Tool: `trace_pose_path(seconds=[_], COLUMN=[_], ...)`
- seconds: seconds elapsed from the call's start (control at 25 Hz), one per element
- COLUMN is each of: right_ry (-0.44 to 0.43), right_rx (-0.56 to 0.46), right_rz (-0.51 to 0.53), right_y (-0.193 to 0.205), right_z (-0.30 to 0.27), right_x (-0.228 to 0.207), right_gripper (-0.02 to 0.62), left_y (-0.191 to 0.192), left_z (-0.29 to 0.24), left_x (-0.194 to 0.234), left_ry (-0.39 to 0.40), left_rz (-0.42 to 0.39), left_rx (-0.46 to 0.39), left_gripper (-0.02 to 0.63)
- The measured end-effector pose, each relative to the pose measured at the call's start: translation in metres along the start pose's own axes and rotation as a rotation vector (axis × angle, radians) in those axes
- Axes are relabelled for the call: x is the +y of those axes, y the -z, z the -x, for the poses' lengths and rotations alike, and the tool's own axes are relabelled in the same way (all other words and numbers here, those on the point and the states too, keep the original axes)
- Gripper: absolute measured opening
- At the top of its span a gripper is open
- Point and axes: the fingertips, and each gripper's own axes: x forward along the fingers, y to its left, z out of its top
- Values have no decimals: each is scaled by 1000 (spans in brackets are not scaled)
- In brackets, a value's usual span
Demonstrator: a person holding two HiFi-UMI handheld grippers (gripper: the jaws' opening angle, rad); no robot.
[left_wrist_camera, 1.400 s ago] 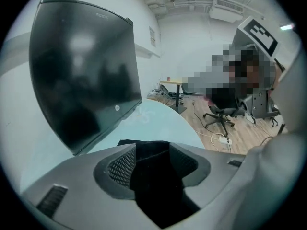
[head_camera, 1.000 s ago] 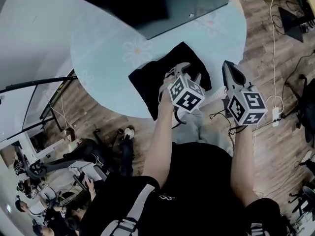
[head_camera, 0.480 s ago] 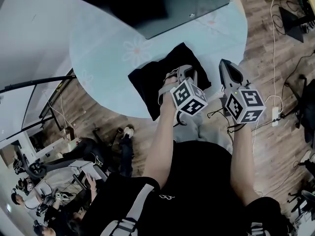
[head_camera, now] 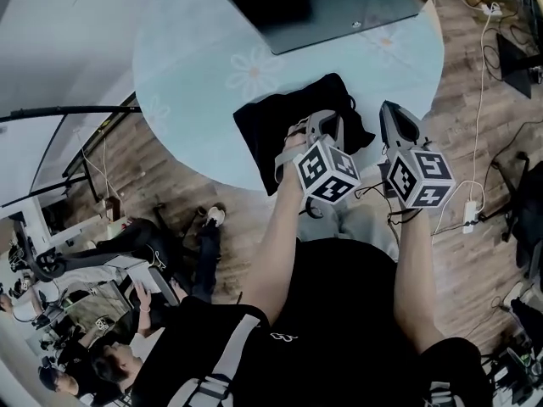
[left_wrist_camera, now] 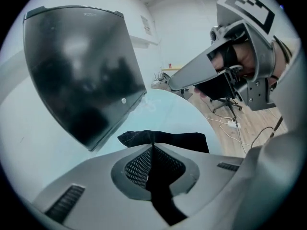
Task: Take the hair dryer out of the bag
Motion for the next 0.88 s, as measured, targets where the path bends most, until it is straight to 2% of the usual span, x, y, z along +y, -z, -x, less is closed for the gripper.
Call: trace_pose_path(seconds=[0.36, 0.44, 0.6, 0.88], right_ry=[-21, -33, -57, -82], right_rx=[49, 72, 126, 255], right_rz=[32, 43, 35, 33], right_y=[4, 7, 21, 41], right_z=[-5, -9, -17, -48], right_x=[14, 18, 23, 9], right_gripper=[10, 72, 103, 103], left_y=[19, 23, 39, 59], left_z=[29, 34, 44, 51], left_x=[14, 16, 19, 22], left_ry=[-62, -73, -90, -118], left_rz=[69, 85, 115, 247], left_rx=[-8, -6, 11, 28], left_gripper=[25, 25, 26, 26])
